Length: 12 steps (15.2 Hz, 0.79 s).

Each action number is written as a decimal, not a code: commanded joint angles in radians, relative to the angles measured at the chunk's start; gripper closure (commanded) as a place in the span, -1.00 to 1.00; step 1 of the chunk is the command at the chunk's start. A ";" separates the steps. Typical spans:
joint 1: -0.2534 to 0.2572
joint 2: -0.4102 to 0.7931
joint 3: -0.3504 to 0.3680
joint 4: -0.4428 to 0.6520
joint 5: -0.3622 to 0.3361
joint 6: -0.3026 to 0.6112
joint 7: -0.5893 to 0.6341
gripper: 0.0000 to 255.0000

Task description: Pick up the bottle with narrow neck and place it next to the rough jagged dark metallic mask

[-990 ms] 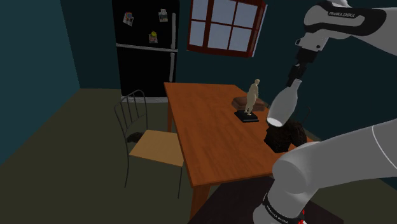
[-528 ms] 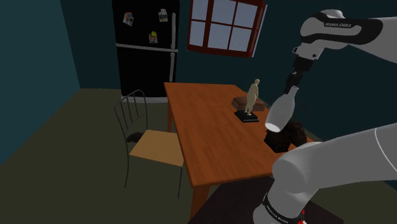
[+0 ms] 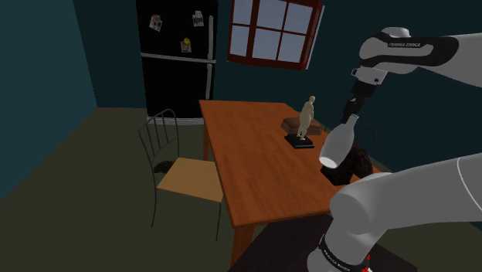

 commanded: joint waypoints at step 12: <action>-0.016 -0.003 -0.053 -0.170 -0.040 0.170 0.001 1.00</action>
